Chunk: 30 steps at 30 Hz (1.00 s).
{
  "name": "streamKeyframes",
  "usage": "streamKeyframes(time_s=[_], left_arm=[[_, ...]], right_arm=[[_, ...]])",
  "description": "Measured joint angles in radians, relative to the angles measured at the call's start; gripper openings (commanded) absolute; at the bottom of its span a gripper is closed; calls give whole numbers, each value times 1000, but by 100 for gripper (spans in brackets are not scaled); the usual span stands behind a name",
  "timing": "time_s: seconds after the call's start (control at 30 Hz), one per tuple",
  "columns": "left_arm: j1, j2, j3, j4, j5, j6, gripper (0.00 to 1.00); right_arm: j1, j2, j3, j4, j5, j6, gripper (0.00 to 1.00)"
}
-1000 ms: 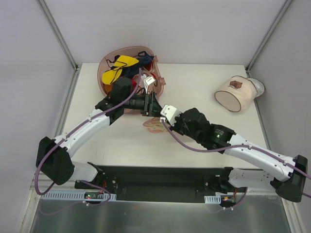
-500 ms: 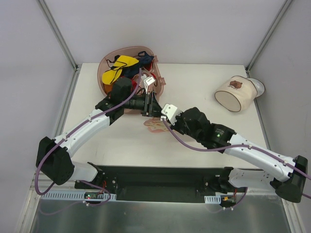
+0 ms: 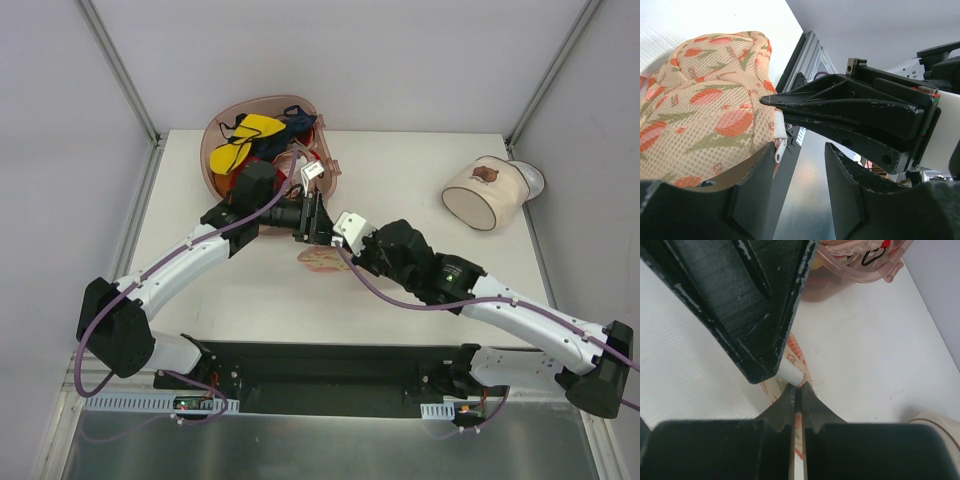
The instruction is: Unzip the laundry bag and remove the bra
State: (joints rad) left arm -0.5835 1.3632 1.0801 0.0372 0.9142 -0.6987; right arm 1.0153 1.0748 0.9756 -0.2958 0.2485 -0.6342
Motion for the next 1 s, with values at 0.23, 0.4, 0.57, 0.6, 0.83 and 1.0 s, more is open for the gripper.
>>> streamKeyframes(time_s=[0.23,0.4,0.57,0.6,0.83,1.0], left_arm=[[0,3,0,-33,2,35,43],[0,3,0,-48,-3,51,38],[0,-1,0,-51,-11,55,42],[0,-5,0,-51,-11,56,42],[0,-15,3,-55,21,35,41],[-2,-18,-2,-55,-7,2,44]], right_arm=[[-11,14,0,-1,-18,10,1],[-16,19,0,-2,-25,23,1],[-29,19,0,0,-31,39,1],[-34,19,0,0,-32,45,1],[-80,38,11,-7,-18,88,1],[-82,66,28,-13,1,114,1]])
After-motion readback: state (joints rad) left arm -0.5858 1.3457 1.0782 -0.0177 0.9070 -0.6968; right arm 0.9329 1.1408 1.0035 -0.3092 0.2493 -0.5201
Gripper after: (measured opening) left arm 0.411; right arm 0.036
